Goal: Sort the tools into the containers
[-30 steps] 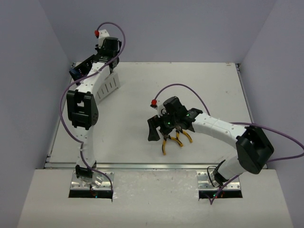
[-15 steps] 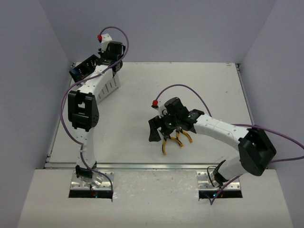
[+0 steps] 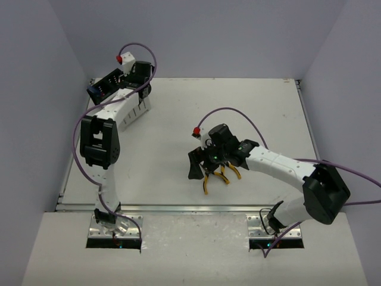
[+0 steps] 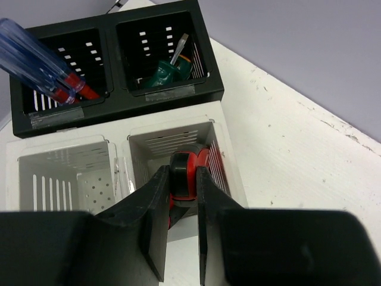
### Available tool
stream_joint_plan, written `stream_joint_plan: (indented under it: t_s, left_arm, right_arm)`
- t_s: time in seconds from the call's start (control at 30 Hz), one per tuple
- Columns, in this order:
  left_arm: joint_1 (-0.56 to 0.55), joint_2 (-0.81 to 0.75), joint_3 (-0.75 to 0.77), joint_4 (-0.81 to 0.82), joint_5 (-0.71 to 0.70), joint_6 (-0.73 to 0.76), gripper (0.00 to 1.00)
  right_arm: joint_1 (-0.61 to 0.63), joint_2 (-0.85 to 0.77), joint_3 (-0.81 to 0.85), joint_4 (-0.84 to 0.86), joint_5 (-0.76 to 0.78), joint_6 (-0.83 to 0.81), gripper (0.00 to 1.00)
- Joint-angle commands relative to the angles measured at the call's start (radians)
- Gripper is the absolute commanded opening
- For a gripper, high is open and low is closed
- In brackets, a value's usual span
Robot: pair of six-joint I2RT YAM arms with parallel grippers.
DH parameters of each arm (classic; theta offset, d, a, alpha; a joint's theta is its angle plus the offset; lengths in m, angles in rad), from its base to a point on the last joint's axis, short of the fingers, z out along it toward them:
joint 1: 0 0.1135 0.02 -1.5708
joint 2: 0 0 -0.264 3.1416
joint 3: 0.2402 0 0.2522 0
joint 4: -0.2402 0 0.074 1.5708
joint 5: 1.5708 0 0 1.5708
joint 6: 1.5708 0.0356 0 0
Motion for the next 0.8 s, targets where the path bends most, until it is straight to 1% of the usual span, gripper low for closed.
stream_joint_plan:
  t_s: [0.0, 0.07, 0.1, 0.13, 0.2, 0.27, 0.3, 0.33, 0.37, 0.43, 0.47, 0.5, 0.53, 0.6, 0.63, 0.7, 0.77]
  left_arm:
    - [-0.011, -0.045, -0.051, -0.127, 0.066, -0.009, 0.39]
    - [-0.016, -0.091, -0.049, -0.133, 0.075, -0.009, 0.49]
    - [-0.020, -0.114, -0.048, -0.137, 0.079, -0.009, 0.56]
    - [-0.025, -0.138, -0.047, -0.144, 0.079, -0.012, 0.70]
    - [-0.028, -0.181, -0.043, -0.155, 0.081, -0.019, 0.84]
    - [-0.034, -0.262, -0.034, -0.182, 0.102, -0.030, 1.00]
    - [-0.034, -0.283, -0.034, -0.202, 0.107, -0.037, 1.00]
    - [-0.035, -0.308, -0.048, -0.211, 0.128, -0.043, 1.00]
    - [-0.035, -0.334, -0.048, -0.220, 0.128, -0.049, 1.00]
    - [-0.035, -0.449, -0.105, -0.239, 0.170, -0.072, 1.00]
    - [-0.036, -0.505, -0.147, -0.239, 0.188, -0.080, 1.00]
    - [-0.037, -0.598, -0.220, -0.235, 0.217, -0.094, 1.00]
    - [-0.036, -0.617, -0.268, -0.232, 0.234, -0.096, 1.00]
    - [-0.035, -0.780, -0.385, -0.213, 0.293, -0.112, 1.00]
    - [-0.035, -0.836, -0.438, -0.199, 0.327, -0.113, 1.00]
    - [-0.035, -0.925, -0.525, -0.172, 0.390, -0.104, 1.00]
    - [-0.035, -0.987, -0.583, -0.172, 0.437, -0.086, 1.00]
  right_arm:
    - [0.003, -0.029, -0.003, 0.045, -0.010, -0.001, 0.99]
    - [0.003, -0.028, -0.003, 0.047, -0.002, 0.006, 0.99]
    - [0.003, -0.027, -0.002, 0.046, 0.008, 0.010, 0.99]
    - [0.005, -0.026, 0.001, 0.040, 0.044, 0.019, 0.99]
    - [0.004, -0.024, 0.009, 0.027, 0.110, 0.035, 0.99]
    - [0.001, 0.000, 0.039, -0.026, 0.204, 0.052, 0.99]
    - [0.000, 0.014, 0.068, -0.051, 0.228, 0.051, 0.99]
    - [-0.002, 0.034, 0.084, -0.082, 0.290, 0.048, 0.99]
    - [-0.002, 0.051, 0.085, -0.111, 0.291, 0.047, 0.99]
    - [-0.007, 0.102, 0.113, -0.187, 0.369, 0.046, 0.99]
    - [-0.010, 0.112, 0.106, -0.195, 0.378, 0.041, 0.96]
    - [-0.012, 0.121, 0.094, -0.198, 0.395, 0.032, 0.90]
    - [-0.014, 0.130, 0.089, -0.203, 0.407, 0.021, 0.89]
    - [-0.017, 0.165, 0.086, -0.230, 0.429, -0.023, 0.66]
    - [-0.018, 0.184, 0.089, -0.246, 0.433, -0.046, 0.61]
    - [-0.017, 0.218, 0.104, -0.267, 0.438, -0.086, 0.57]
    - [-0.018, 0.242, 0.112, -0.275, 0.448, -0.121, 0.55]
